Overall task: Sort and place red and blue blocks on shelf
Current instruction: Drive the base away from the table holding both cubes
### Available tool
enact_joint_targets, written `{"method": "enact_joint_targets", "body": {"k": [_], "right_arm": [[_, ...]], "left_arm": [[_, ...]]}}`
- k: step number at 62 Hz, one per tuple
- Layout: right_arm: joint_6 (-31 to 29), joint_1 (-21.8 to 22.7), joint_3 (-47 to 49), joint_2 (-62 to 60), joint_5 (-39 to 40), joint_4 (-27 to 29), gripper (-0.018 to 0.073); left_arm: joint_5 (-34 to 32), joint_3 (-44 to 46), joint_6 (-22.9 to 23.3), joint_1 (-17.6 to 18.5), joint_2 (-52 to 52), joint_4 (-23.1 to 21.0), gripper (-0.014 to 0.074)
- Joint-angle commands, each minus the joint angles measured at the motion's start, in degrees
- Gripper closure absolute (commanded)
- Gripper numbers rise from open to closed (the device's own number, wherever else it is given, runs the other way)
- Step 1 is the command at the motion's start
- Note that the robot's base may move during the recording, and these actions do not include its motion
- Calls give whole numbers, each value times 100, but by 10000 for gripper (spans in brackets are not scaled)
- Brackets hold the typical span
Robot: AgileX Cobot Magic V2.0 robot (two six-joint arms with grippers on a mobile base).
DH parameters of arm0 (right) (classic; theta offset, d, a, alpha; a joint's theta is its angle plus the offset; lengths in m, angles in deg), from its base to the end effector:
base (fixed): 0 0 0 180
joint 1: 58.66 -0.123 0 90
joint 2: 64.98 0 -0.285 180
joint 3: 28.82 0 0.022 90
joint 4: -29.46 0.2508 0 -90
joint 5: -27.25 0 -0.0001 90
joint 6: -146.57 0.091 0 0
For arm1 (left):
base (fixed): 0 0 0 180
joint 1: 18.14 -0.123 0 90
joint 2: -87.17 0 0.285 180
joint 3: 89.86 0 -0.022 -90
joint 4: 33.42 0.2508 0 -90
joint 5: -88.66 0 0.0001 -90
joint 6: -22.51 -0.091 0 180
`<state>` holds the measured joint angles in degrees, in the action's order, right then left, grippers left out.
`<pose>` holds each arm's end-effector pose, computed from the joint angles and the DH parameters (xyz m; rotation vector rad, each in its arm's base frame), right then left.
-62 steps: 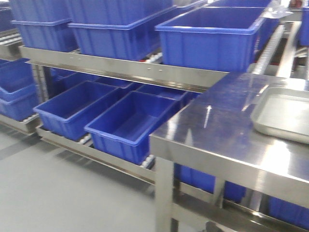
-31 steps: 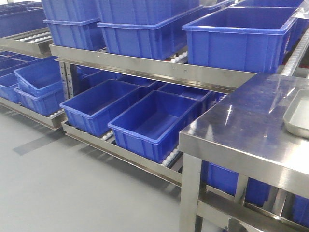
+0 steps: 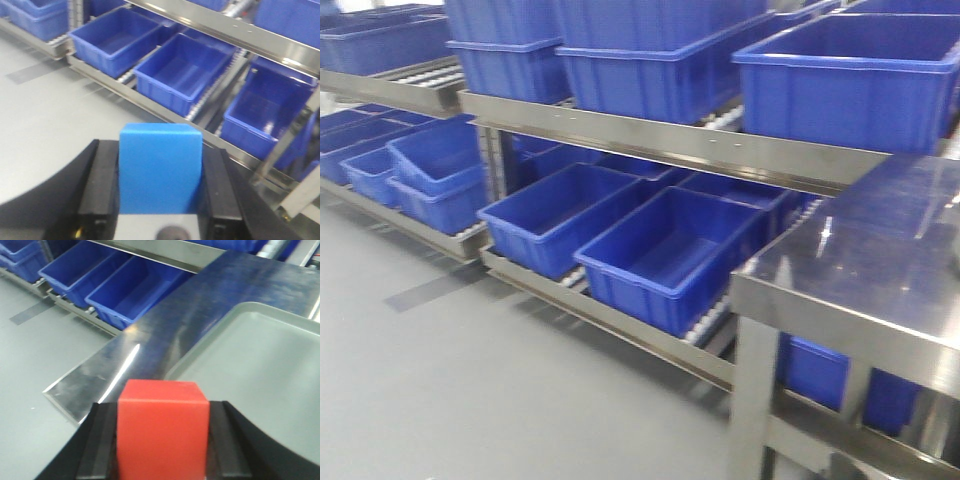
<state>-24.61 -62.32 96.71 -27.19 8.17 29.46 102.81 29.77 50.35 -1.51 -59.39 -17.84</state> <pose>0.1107 0.0071 0.2765 0.0876 1.9440 0.1444 0.0980 -0.0230 0.2580 0.0190 1.8850 -0.2903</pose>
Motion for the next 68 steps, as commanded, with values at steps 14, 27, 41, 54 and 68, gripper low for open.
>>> {"method": "enact_joint_targets", "body": {"k": [14, 27, 41, 54, 68], "right_arm": [[-42, 30, 165, 1, 511, -87, 493], [-42, 30, 165, 1, 511, -87, 493], [-42, 30, 165, 1, 511, -87, 493], [-42, 30, 165, 1, 511, -87, 493], [-42, 30, 165, 1, 511, -87, 493]], "left_arm": [[-508, 175, 12, 1, 16, 31, 472], [-508, 175, 12, 1, 16, 31, 472], [-508, 175, 12, 1, 16, 31, 472], [-508, 175, 12, 1, 16, 31, 472], [-508, 175, 12, 1, 16, 31, 472]]}}
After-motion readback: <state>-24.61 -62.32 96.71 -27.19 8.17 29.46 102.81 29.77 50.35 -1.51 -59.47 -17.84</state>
